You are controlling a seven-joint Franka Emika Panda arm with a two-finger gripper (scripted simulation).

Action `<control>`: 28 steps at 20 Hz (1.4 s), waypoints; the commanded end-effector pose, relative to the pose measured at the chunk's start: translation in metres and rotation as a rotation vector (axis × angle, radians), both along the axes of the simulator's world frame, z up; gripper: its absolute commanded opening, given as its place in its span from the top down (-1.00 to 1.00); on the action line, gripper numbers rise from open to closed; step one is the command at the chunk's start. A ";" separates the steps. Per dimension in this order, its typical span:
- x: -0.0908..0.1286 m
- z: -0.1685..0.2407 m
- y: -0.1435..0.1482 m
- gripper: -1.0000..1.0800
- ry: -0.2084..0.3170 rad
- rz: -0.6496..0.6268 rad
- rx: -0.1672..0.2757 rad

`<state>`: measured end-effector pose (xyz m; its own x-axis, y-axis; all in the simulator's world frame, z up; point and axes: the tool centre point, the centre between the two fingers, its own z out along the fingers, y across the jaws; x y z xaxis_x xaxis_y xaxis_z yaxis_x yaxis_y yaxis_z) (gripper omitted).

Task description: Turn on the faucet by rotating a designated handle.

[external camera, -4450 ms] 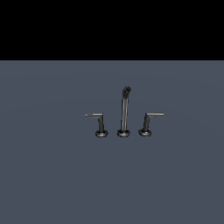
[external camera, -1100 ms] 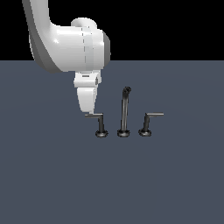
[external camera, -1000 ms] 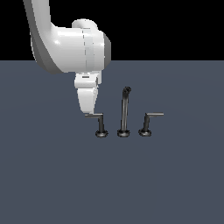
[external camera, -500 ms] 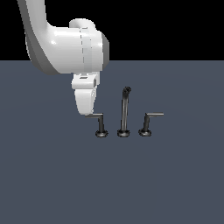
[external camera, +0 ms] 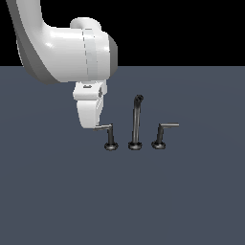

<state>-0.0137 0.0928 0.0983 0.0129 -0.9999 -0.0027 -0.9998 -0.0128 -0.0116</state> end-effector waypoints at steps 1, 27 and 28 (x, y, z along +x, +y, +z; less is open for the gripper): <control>-0.008 0.000 -0.002 1.00 0.005 0.001 -0.002; -0.069 0.000 -0.047 1.00 0.011 0.008 -0.002; -0.069 0.000 -0.047 1.00 0.011 0.008 -0.002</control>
